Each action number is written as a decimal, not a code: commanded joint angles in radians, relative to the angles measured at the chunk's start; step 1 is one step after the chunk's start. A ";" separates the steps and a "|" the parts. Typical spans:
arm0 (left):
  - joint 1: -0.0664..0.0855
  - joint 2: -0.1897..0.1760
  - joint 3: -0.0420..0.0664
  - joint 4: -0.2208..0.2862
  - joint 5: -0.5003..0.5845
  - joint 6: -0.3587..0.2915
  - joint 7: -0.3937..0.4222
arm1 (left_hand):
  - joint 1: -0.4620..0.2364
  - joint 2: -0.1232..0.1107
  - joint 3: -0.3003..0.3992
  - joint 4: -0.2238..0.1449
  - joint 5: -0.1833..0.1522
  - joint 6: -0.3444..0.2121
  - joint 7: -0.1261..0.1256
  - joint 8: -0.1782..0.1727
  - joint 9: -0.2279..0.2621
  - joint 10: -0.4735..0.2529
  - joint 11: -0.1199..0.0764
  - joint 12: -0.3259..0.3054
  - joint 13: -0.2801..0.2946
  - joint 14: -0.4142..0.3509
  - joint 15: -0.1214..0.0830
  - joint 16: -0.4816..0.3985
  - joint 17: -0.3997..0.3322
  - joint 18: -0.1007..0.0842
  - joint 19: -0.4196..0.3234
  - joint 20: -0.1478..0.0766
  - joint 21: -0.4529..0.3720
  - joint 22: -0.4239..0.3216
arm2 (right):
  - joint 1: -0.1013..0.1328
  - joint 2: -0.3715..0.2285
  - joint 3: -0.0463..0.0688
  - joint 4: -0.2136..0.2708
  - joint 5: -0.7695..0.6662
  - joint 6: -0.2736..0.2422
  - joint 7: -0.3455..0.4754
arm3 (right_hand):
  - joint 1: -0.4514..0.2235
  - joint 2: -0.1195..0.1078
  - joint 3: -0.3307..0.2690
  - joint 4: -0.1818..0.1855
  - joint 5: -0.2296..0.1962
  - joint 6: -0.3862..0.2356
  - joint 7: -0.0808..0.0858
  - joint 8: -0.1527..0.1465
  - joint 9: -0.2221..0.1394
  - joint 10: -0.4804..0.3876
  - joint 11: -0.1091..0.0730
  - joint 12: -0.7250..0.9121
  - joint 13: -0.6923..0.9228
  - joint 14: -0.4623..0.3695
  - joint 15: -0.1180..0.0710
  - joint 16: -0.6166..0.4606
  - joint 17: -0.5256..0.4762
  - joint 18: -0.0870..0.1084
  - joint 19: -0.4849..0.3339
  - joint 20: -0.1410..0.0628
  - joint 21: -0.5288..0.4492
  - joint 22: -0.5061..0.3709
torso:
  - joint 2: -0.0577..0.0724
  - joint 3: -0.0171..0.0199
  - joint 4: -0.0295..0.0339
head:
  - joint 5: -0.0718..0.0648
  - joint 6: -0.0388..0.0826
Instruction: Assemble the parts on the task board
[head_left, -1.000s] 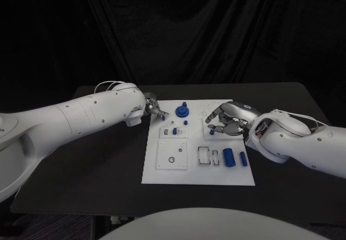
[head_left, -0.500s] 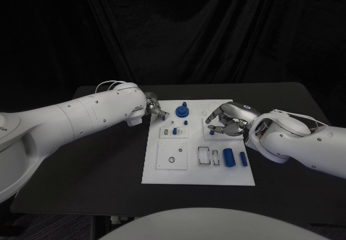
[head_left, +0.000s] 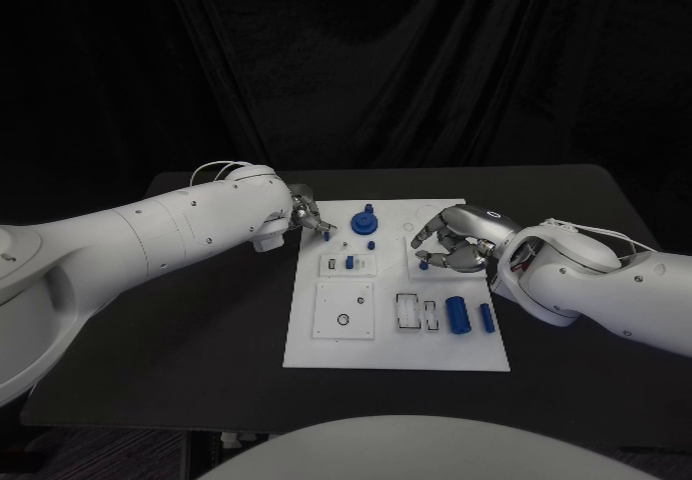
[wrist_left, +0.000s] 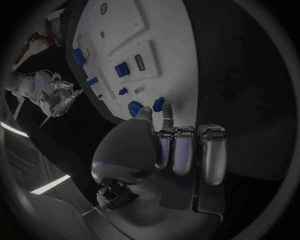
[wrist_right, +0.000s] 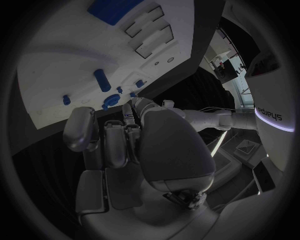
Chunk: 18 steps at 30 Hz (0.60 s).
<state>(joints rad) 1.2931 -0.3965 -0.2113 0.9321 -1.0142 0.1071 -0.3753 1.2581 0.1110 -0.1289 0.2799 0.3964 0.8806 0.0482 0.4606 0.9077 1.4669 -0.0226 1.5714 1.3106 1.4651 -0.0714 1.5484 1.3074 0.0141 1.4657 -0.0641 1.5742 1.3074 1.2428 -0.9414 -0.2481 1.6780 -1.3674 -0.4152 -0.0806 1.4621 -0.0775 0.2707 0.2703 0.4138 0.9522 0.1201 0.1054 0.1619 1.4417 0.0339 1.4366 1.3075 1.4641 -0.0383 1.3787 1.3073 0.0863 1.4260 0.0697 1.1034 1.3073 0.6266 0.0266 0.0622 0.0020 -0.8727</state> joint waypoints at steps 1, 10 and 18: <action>-0.003 0.005 0.001 -0.001 0.002 0.017 0.006 | 0.011 -0.001 0.007 0.001 0.010 -0.008 0.000 -0.004 0.002 0.104 0.002 -0.001 0.260 0.081 0.006 -0.007 0.197 -0.014 0.105 0.005 -0.003 0.263 | -0.002 0.001 0.001 0.000 -0.002 0.009 -0.020 | 0.009 0.001 0.007 0.000 0.004 0.004 0.002 -0.003 -0.001 -0.007 0.001 -0.004 0.088 0.045 0.000 -0.004 0.011 0.007 -0.005 -0.001 -0.005 0.134 | 0.000 0.0001 -0.0002 | 0.002 0.000; -0.004 0.007 0.001 -0.002 0.003 0.030 0.001 | 0.014 -0.002 0.009 0.000 0.014 -0.008 0.000 -0.005 0.002 0.104 0.001 -0.001 0.260 0.081 0.005 -0.007 0.198 -0.014 0.105 0.005 -0.003 0.263 | -0.002 0.000 0.001 0.001 -0.002 0.012 -0.020 | 0.009 0.001 0.007 0.000 0.004 0.004 0.002 -0.003 -0.001 -0.007 0.001 -0.004 0.088 0.045 0.000 -0.004 0.011 0.007 -0.005 -0.001 -0.005 0.134 | 0.000 -0.0001 0.0002 | -0.003 0.000; -0.005 0.005 0.001 -0.002 0.003 0.035 -0.003 | 0.021 -0.002 0.014 -0.002 0.020 -0.009 -0.001 -0.006 0.003 0.104 0.001 -0.001 0.260 0.081 0.005 -0.007 0.197 -0.014 0.105 0.005 -0.003 0.263 | -0.002 0.001 0.001 0.000 0.006 0.015 -0.019 | 0.010 0.002 0.008 0.000 0.004 0.005 0.002 -0.002 -0.001 -0.008 0.001 -0.005 0.087 0.044 0.000 -0.006 0.009 0.007 -0.005 -0.001 -0.006 0.134 | 0.000 0.0001 0.0000 | -0.006 0.000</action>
<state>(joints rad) 1.2901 -0.3919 -0.2111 0.9298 -1.0139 0.1248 -0.3797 1.2670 0.1096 -0.1206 0.2772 0.4129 0.8806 0.0482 0.4606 0.9097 1.4667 -0.0225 1.5720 1.3099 1.4651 -0.0714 1.5448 1.3074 0.0140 1.4657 -0.0642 1.5742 1.3074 1.2427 -0.9407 -0.2481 1.6779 -1.3648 -0.4061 -0.0820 1.4621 -0.0775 0.2734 0.2675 0.4138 0.9522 0.1201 0.1054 0.1621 1.4417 0.0339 1.4366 1.3075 1.4641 -0.0383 1.3787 1.3073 0.0863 1.4260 0.0697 1.1034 1.3073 0.6267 0.0266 0.0622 -0.0030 -0.8727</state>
